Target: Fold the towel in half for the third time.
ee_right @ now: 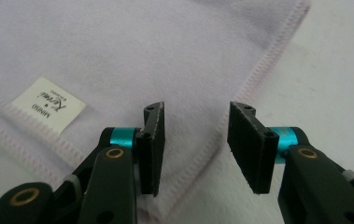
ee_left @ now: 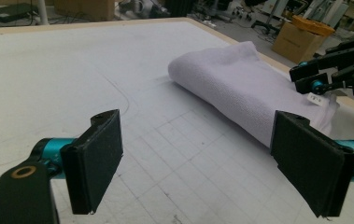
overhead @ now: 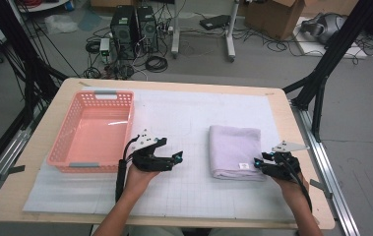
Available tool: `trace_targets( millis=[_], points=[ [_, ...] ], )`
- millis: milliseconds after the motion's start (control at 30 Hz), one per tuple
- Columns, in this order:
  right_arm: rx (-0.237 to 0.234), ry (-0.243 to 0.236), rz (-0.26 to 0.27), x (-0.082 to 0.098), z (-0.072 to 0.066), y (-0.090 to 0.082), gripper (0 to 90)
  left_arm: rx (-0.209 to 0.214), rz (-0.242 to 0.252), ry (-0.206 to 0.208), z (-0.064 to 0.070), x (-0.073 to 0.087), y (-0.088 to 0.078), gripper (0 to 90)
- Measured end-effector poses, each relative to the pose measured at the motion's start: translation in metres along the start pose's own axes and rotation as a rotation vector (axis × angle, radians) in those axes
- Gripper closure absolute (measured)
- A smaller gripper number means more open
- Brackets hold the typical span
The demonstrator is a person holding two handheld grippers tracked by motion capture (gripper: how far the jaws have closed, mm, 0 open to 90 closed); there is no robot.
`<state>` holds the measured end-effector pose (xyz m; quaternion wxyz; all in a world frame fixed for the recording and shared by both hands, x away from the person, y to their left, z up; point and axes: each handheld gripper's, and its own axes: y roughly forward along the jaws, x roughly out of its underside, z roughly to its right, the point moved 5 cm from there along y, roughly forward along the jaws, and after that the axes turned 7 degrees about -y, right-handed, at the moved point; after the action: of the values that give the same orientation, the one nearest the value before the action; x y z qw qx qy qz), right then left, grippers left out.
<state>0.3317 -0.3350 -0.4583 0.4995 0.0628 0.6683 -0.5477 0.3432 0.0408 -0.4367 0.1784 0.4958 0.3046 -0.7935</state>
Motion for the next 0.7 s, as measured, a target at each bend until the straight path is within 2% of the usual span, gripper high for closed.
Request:
trace_targets(
  millis=[67, 133, 267, 400, 533, 600, 700],
  points=[
    [-0.003, 0.031, 0.044, 0.001, 0.002, -0.010, 50.6, 0.009, 0.001, -0.001, 0.001, 0.000, 0.000, 17.8],
    [-0.027, 0.055, 0.099, 0.002, 0.002, -0.020, 45.5, 0.009, 0.013, 0.005, 0.002, 0.000, 0.000, 17.5],
    [-0.010, 0.022, 0.142, 0.001, 0.002, -0.034, 35.5, 0.018, 0.030, 0.010, 0.003, -0.002, -0.001, 17.5],
    [0.016, 0.016, 0.182, 0.000, 0.004, -0.039, 23.3, 0.023, 0.046, 0.027, 0.003, -0.001, 0.000, 17.4],
    [0.031, 0.018, 0.209, -0.001, 0.005, -0.041, 21.0, 0.014, 0.061, 0.050, 0.003, -0.002, 0.000, 17.3],
    [0.035, 0.021, 0.224, -0.001, 0.006, -0.042, 20.9, 0.007, 0.060, 0.039, 0.003, -0.002, 0.000, 17.3],
    [0.037, 0.025, 0.221, 0.000, 0.006, -0.043, 20.9, 0.014, 0.030, 0.010, 0.003, 0.000, 0.001, 17.4]
  ],
)
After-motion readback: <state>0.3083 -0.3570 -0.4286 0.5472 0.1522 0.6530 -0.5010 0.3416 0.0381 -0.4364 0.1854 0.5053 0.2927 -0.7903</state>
